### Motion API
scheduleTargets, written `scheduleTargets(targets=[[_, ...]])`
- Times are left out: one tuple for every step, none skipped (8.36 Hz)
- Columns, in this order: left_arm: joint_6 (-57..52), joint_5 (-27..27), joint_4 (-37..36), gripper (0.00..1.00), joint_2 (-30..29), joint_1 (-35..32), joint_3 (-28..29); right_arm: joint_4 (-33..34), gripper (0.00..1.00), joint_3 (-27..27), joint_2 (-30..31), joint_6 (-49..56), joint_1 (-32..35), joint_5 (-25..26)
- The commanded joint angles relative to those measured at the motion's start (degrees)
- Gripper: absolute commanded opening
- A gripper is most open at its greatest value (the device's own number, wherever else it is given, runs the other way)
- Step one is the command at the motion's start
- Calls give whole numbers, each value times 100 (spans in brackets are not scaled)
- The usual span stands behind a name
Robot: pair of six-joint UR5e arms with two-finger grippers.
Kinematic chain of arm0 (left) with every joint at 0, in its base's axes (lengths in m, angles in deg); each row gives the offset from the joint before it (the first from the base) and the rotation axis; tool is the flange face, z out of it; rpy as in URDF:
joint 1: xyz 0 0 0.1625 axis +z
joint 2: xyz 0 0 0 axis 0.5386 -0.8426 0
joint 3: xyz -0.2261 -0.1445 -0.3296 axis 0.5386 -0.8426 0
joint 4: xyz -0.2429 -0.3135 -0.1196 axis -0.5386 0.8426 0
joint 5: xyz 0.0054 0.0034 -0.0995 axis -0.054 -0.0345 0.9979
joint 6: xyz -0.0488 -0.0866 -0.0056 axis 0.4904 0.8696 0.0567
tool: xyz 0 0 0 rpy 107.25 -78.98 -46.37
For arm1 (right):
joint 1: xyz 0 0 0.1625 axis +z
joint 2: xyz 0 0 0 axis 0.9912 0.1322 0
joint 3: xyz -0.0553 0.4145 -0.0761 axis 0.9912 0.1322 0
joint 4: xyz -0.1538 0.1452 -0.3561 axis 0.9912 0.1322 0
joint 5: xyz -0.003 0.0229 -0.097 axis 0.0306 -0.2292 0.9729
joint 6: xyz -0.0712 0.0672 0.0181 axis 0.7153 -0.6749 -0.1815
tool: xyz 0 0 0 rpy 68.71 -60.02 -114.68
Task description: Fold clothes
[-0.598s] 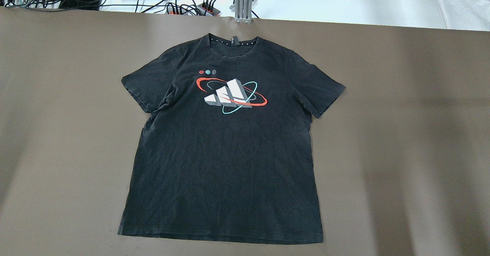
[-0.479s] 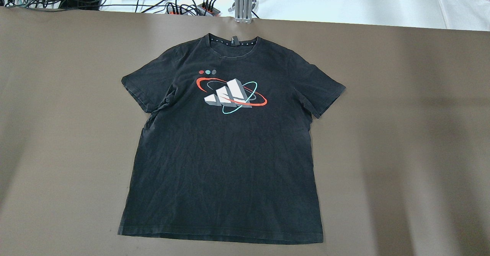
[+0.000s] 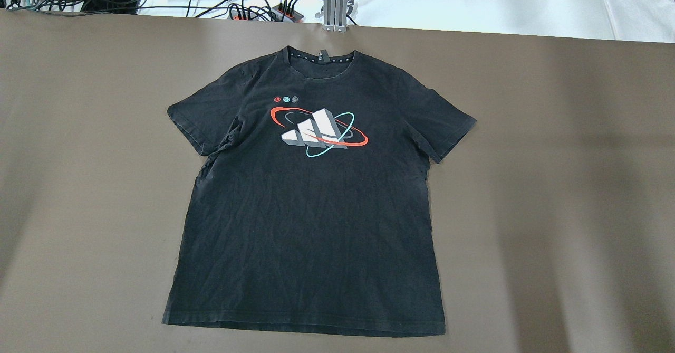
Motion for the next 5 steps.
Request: scheduleTargets(targets=[[-6,0,6,100,-7,0,-2,0,94,-34,-36,-31,0,0],[2,0,6,100,-15,0,-2,8,94,-60,-123,-40,0,-26],[2,0,15,100,-24,0,-37,8,94,-113,-158,-49,-9,-53],[2,35,58,100,-15,0,-133,-9,94,-157,-193,-66,-9,-79],[2,96,59,100,-15,0,-177,43,94,-288,-290,-75,-9,-88]])
